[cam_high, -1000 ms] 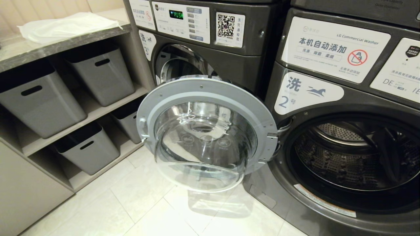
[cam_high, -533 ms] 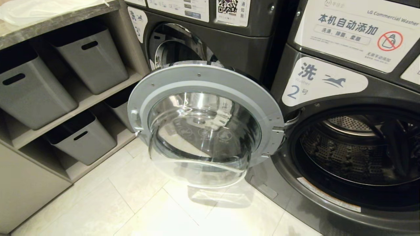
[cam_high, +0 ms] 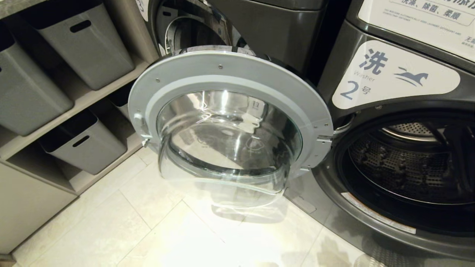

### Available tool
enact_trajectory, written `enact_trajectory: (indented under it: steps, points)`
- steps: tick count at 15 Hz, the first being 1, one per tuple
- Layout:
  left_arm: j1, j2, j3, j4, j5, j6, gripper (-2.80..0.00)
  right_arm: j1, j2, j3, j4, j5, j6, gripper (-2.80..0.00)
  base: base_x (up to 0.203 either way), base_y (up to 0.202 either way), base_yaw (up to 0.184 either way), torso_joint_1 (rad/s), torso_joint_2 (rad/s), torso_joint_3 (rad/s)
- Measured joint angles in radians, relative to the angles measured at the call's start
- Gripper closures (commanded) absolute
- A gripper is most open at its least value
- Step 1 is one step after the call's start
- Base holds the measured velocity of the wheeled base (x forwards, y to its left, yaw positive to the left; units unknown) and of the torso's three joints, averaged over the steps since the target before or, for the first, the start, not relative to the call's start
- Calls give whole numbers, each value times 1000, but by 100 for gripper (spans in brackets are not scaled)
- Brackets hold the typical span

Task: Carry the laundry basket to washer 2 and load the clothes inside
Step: Place the clothes into the washing machine

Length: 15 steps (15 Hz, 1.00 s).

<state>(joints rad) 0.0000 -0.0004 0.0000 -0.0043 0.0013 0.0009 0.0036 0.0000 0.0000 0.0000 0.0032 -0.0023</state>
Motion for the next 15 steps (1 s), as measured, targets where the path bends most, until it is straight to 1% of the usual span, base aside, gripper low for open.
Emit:
enact_trajectory:
  steps: [6, 13, 15]
  points:
    - [0, 0, 0, 0, 0, 0, 0, -1, 0, 0, 0, 0, 0, 0, 0, 0, 0, 1, 3, -170]
    - [0, 0, 0, 0, 0, -4, 0, -1, 4, -7, 19, -4, -7, 0, 0, 0, 0, 1, 1, -10]
    - [0, 0, 0, 0, 0, -4, 0, -2, 6, -41, 82, -22, -22, 0, 0, 0, 0, 0, 0, 0]
